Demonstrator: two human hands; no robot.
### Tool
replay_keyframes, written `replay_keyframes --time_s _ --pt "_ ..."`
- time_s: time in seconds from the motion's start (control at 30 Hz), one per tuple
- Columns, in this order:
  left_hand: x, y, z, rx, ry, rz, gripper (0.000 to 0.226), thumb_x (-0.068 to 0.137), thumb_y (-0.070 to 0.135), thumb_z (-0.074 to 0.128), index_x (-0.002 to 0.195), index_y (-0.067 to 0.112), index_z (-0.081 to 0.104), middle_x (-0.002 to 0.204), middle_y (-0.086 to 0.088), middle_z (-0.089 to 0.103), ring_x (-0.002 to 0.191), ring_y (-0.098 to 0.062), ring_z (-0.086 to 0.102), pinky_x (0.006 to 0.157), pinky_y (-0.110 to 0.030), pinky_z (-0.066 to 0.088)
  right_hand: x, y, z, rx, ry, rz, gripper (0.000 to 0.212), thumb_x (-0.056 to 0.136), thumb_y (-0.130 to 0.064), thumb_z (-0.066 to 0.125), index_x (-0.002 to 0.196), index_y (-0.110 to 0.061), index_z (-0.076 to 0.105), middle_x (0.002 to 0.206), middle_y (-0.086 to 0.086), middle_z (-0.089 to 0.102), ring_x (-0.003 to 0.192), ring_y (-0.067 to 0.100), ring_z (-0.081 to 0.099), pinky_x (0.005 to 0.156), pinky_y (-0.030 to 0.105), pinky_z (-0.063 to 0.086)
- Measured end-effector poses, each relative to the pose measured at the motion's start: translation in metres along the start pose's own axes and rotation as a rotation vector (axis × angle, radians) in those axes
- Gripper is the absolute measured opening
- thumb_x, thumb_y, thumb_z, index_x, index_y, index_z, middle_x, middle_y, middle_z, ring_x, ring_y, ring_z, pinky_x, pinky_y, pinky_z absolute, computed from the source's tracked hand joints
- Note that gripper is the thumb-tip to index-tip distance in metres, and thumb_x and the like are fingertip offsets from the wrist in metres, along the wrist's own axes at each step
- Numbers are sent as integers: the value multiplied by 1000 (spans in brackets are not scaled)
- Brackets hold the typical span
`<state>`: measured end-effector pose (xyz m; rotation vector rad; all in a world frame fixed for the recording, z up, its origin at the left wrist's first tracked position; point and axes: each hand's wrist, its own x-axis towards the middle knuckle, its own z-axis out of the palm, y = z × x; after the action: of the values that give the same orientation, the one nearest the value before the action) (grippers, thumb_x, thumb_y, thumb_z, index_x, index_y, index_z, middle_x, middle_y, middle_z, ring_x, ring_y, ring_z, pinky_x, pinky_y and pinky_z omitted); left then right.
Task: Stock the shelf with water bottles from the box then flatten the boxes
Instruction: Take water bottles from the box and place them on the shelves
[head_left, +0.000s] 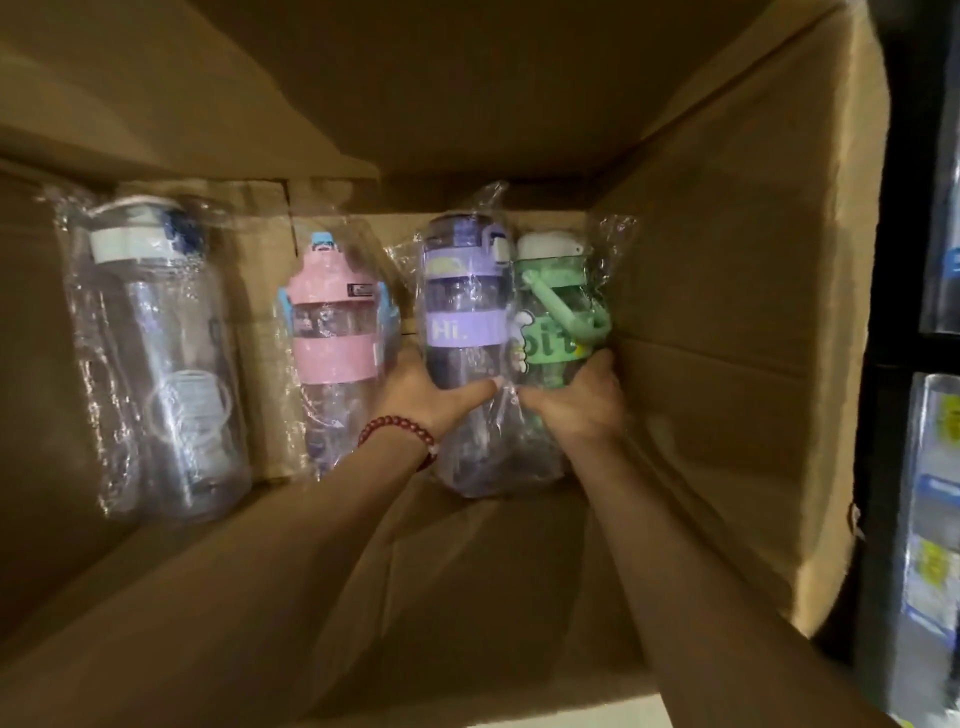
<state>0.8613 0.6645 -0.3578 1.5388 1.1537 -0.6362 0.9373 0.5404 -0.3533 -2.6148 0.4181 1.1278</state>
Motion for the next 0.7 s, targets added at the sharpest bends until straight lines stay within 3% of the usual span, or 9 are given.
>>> replay_keyframes --time_s 0.13,0.2,0.3,0.4,0.47,0.53,0.6,0.7 --pt "6 3 9 -86 -5 -15 71 53 39 89 111 23 52 105 9 61 96 -10 57 86 -29 47 1 -2 -5 28 -16 -2 86 63 -38 84 127 -4 38 127 15 54 117 34 53 88 33 44" --pt "5 7 8 -155 5 -65 76 45 40 91 110 19 57 104 6 66 95 -13 62 86 -33 52 -4 -5 -6 78 -27 -4 85 62 -35 85 126 -2 39 126 15 56 115 33 55 89 34 46" --pt "-11 16 -5 -245 29 -94 58 56 33 88 101 21 53 89 13 57 82 -7 57 70 -22 46 -19 -13 -12 191 -57 0 81 60 -33 85 123 -4 44 121 13 58 111 31 57 89 37 50" --pt "-40 27 -31 -284 87 -80 78 60 27 87 124 10 44 110 5 55 93 -14 55 76 -25 46 -51 -24 -25 283 -100 6 78 59 -35 86 120 -7 45 112 4 57 102 22 57 84 30 48" --pt "-65 38 -51 -274 120 -35 83 60 23 88 127 13 42 114 4 53 89 -11 54 71 -21 46 -81 -31 -39 332 -122 10 76 61 -35 85 120 -11 44 107 0 54 97 19 54 81 28 46" --pt "-90 47 -71 -288 125 -8 92 51 27 90 128 15 40 117 4 53 99 -15 56 83 -29 49 -108 -36 -54 407 -137 -4 69 62 -33 85 116 -13 46 98 -7 56 94 15 55 77 25 45" --pt "-119 62 -90 -278 142 34 92 53 22 90 129 13 38 118 4 52 112 -22 52 94 -37 45 -138 -44 -76 490 -157 -35 62 64 -31 84 108 -22 41 83 -20 44 81 6 49 71 20 38" --pt "-165 87 -116 -276 146 89 102 52 26 90 136 12 34 126 3 49 116 -22 51 99 -45 43 -182 -56 -114 577 -170 -80 77 61 -40 86 120 -25 39 92 -20 45 84 3 46 75 18 37"
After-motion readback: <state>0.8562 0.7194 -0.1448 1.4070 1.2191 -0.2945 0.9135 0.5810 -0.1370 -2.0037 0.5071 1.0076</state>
